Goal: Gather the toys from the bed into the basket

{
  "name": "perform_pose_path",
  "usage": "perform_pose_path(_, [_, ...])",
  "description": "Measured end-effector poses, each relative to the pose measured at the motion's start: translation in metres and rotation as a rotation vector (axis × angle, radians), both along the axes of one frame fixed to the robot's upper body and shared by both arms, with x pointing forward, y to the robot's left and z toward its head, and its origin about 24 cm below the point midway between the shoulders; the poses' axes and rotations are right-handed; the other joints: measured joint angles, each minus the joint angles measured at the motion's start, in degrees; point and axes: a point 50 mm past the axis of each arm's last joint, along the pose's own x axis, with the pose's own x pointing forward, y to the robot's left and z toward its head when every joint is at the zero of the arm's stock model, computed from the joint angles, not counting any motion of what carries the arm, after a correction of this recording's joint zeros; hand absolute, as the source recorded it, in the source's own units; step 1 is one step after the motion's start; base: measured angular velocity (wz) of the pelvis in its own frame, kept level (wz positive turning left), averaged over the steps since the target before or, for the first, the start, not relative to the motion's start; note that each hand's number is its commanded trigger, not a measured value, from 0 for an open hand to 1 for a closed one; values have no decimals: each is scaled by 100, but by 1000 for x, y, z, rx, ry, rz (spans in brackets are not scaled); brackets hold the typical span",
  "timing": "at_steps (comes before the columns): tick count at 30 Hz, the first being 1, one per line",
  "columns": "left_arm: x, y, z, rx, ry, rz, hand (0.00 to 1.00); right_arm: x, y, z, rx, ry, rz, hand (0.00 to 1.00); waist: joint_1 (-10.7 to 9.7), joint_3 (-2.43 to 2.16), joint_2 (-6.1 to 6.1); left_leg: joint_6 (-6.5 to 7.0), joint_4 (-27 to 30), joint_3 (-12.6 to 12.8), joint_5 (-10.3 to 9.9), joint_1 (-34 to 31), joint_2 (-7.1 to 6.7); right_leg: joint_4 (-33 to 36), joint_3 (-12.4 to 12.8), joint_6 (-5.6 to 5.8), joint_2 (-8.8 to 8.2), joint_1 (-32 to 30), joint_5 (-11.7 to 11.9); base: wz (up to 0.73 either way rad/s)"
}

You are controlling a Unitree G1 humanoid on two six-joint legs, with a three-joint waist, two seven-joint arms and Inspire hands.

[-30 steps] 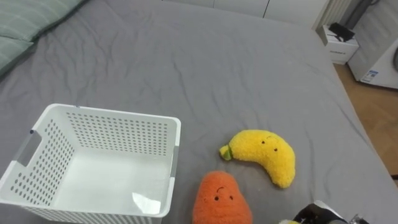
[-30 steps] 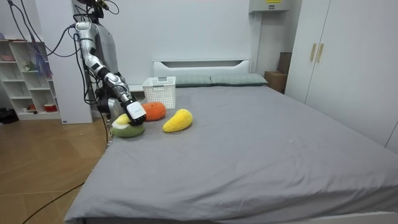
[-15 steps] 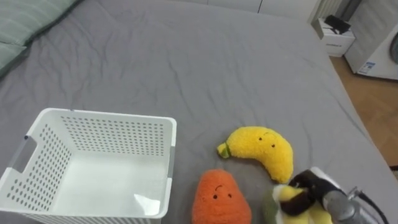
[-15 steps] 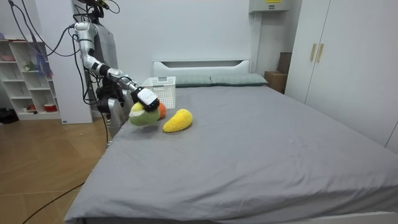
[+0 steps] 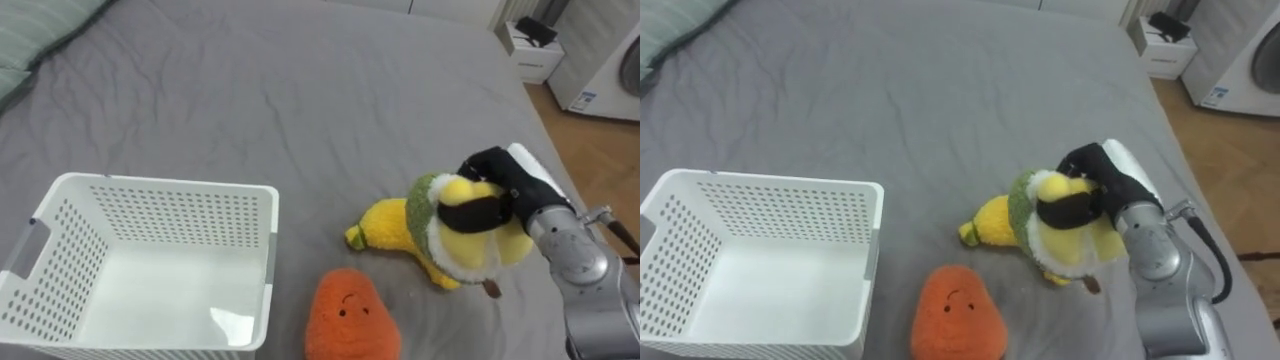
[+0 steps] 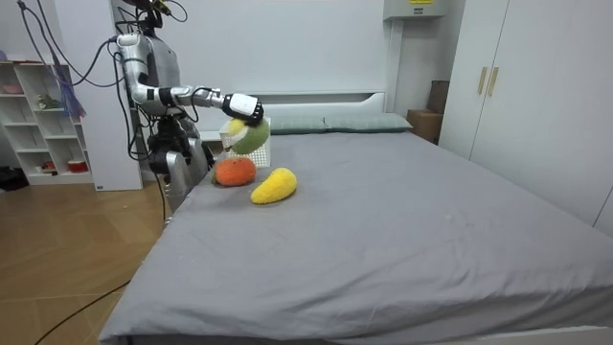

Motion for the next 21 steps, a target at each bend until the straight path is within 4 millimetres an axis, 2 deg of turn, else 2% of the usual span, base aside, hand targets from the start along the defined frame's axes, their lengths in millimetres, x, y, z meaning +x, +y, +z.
perform_pose_path(4, [4,-2,0,-2,-6,-14,0,11,6,15,33,-51,23,100,130,0,5,-1,-2,-6,1,0,0,-5,0,0,4,-10,0,1])
perform_pose_path(10, [13,-3,1,6,-31,-47,0,25,27,31,67,-102,108,100,285,-10,-9,-10,24,-145,10,-70,-7,-15,-99,0,7,-16,0,10])
perform_pose_path(12, [18,-3,2,7,-45,-51,0,30,34,37,60,-119,136,100,419,-18,-21,-10,24,-149,12,-72,-7,-18,-129,0,5,-19,0,3])
perform_pose_path(17, [27,-4,3,1,-65,-58,0,34,46,42,39,-132,178,100,600,-51,-72,-10,96,-300,16,-148,-28,-20,-277,0,-15,3,0,14])
perform_pose_path(21, [31,-7,3,-10,-79,-50,0,37,56,42,41,-115,211,100,782,-40,-56,-9,101,-434,48,-160,-60,-27,-376,0,-36,53,0,15])
